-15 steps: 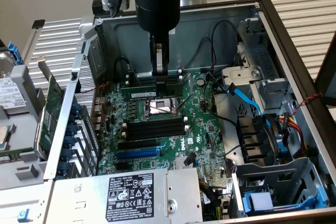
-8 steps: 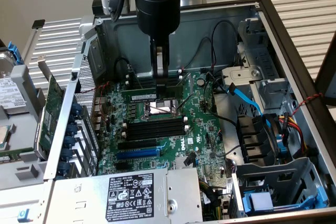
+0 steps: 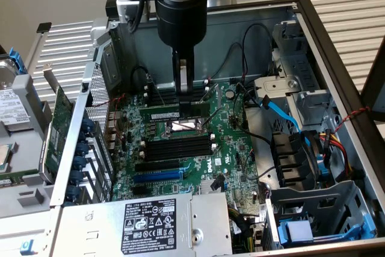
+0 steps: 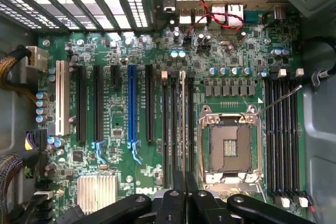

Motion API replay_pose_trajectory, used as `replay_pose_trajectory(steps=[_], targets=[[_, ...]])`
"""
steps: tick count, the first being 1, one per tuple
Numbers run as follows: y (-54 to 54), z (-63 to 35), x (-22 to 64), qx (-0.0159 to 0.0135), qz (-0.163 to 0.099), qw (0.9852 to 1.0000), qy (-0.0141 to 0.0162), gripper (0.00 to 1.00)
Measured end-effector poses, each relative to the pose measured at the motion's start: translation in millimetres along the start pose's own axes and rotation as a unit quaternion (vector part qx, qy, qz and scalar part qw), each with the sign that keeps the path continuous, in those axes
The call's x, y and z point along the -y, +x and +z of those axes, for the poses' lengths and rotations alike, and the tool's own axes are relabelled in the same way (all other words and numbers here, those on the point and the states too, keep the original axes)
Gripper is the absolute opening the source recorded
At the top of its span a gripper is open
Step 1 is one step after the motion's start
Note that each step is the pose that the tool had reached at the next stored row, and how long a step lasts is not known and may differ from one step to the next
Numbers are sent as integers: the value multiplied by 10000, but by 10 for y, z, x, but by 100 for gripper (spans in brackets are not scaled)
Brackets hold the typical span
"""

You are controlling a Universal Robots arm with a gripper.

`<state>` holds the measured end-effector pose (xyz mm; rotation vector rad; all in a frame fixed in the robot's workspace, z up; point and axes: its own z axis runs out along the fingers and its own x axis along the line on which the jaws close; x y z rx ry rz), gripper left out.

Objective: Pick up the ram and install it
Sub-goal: 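Insert the ram into the slot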

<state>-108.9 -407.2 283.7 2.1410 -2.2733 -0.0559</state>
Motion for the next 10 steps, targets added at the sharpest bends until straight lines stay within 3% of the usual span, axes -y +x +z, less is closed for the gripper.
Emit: replay_pose_trajectory(steps=[3,6,10], targets=[[0,13,2,-19,0,10000,1,12],[1,29,2,-65,2,10000,4,12],[2,35,1,-67,2,10000,4,12]])
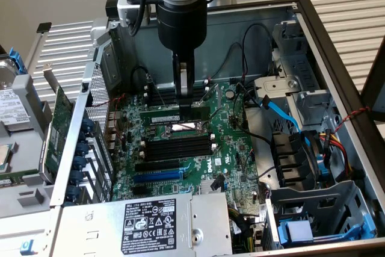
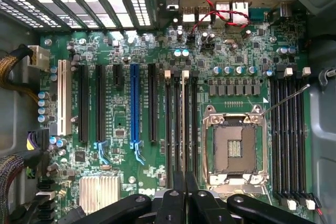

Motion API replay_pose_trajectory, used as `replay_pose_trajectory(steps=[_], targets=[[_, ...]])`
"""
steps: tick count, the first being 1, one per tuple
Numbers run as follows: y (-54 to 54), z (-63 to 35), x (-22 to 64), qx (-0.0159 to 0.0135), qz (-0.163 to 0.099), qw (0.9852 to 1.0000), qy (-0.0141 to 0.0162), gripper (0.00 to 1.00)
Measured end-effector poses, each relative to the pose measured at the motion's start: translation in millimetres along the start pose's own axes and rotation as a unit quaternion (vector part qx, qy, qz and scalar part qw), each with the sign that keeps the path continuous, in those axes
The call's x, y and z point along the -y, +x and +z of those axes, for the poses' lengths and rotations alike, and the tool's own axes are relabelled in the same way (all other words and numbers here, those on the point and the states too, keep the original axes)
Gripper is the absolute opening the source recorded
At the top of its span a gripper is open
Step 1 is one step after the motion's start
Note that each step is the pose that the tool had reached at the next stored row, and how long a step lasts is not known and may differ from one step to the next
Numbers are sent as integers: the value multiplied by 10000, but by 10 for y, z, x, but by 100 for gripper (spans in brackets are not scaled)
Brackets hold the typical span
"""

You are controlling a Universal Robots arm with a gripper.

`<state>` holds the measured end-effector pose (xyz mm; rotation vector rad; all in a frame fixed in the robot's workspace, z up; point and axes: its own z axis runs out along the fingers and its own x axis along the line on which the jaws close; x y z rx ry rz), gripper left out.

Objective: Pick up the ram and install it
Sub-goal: 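Insert the ram into the slot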

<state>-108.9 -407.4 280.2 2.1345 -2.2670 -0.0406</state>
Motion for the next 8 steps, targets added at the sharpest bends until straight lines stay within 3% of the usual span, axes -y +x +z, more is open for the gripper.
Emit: replay_pose_trajectory(steps=[8], targets=[[1,78,3,1,0,10000,10,12]])
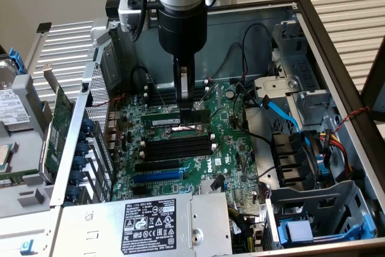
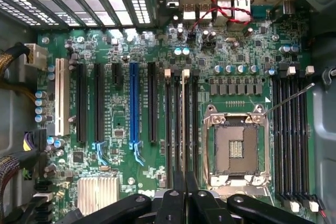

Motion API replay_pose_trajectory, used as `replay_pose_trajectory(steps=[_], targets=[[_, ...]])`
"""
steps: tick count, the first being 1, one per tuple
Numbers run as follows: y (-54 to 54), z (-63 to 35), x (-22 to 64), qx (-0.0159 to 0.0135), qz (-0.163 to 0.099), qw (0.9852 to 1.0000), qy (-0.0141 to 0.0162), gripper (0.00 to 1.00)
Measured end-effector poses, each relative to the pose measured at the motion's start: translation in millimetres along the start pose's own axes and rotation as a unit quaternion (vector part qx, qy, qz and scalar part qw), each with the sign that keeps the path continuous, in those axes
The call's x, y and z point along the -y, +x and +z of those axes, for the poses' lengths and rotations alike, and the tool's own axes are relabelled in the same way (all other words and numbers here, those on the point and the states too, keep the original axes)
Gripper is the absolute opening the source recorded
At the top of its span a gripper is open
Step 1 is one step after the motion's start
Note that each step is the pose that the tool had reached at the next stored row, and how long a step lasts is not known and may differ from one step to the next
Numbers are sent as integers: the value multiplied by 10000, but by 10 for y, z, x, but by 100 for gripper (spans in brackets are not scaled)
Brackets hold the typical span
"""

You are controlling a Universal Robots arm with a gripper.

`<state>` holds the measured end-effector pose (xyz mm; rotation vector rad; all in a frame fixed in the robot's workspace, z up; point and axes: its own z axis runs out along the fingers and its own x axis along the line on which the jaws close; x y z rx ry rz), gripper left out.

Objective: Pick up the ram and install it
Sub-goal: 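Insert the ram into the slot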

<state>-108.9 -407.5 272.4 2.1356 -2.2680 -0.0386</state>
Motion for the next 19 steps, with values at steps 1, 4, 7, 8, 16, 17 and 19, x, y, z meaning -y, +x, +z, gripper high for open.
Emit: replay_pose_trajectory(steps=[1,4,7,8,16,17,19], targets=[[0,19,1,0,0,10000,1,12],[0,68,3,0,0,10000,2,12],[3,99,3,0,0,10000,8,12],[5,104,3,0,1,10000,12,12],[13,139,-18,5,0,10000,86,12],[17,144,-17,5,-1,10000,86,12],[26,152,-17,5,0,10000,86,12]])
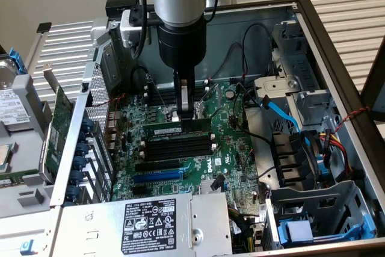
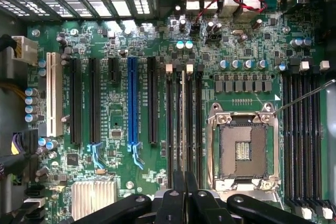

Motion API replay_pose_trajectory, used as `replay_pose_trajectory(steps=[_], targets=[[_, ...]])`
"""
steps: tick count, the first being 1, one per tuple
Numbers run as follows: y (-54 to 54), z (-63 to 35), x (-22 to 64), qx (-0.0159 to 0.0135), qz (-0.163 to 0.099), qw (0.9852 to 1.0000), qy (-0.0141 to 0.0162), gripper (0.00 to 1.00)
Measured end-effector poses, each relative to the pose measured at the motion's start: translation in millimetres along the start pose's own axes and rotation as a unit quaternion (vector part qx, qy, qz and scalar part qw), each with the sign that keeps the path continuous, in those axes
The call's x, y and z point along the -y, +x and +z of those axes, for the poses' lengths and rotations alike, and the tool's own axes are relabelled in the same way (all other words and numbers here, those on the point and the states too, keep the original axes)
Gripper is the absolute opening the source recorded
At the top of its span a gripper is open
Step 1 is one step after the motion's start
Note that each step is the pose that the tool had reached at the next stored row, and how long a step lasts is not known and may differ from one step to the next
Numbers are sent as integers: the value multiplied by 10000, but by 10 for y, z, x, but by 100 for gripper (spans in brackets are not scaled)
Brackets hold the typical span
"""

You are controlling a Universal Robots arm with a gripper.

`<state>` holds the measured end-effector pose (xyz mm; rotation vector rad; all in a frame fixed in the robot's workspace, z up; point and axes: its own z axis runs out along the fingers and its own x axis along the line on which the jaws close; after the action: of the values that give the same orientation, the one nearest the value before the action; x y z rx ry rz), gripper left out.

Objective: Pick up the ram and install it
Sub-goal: 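Insert the ram into the slot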

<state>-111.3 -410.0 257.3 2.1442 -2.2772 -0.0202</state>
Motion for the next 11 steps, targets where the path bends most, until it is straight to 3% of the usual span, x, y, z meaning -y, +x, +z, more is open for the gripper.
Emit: replay_pose_trajectory(steps=[11], targets=[[61,38,-2,1,-15,10000,3,12]])
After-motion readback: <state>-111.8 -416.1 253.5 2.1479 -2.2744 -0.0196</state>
